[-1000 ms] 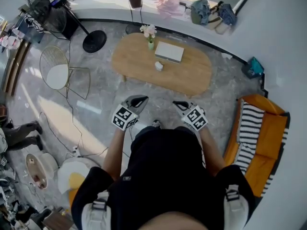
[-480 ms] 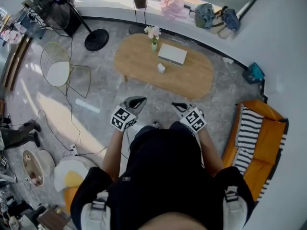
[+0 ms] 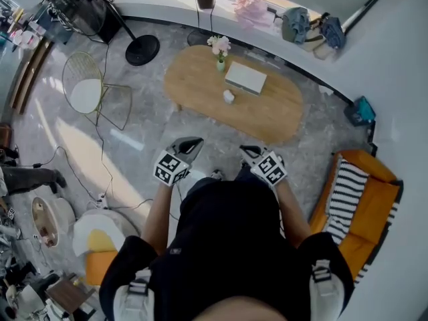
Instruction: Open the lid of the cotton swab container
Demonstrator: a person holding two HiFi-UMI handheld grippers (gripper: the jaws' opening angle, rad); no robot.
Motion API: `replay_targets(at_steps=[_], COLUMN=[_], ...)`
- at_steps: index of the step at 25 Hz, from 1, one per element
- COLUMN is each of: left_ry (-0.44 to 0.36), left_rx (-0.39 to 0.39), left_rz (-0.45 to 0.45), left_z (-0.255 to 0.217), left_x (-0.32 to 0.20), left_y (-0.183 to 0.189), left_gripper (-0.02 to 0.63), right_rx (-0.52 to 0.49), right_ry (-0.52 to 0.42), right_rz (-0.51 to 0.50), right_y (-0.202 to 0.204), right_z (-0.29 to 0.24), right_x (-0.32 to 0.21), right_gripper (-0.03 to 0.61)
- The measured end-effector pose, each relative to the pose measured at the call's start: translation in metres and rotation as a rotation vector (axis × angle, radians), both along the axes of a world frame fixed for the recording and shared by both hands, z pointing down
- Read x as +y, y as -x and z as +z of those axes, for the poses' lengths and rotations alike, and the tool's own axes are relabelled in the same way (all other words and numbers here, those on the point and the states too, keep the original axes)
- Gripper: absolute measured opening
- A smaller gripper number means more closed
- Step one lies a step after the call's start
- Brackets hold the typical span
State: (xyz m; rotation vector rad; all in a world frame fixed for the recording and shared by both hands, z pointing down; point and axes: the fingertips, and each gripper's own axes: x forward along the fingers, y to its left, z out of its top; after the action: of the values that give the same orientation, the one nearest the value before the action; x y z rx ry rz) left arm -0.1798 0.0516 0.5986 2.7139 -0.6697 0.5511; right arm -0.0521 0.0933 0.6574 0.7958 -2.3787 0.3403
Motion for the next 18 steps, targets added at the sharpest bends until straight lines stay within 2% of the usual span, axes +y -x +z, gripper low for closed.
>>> replay_targets(at_steps=[8, 13, 18], left_ry=[-0.009, -0.054, -0.060], left_rx=[-0.015, -0.026, -0.040], left_rz=[-0.027, -0.038, -0.061], left_z=[-0.006, -0.017, -0.017], left_x=[-0.032, -0.051, -0.063], left_y=[-0.049, -0.090, -0.109], left_gripper=[0.000, 0.000, 0.000], right_rx=[0.004, 0.012, 0.021], right_ry=[0.001, 0.012, 0.017], right_rz=[-0.077, -0.104, -0.134], right_y=[-0.033, -0.071, -0.095], right_z=[0.000, 0.004, 0.011], right_x=[-0.036, -0.054, -0.069], right_gripper=[-0.003, -0.003, -0.003])
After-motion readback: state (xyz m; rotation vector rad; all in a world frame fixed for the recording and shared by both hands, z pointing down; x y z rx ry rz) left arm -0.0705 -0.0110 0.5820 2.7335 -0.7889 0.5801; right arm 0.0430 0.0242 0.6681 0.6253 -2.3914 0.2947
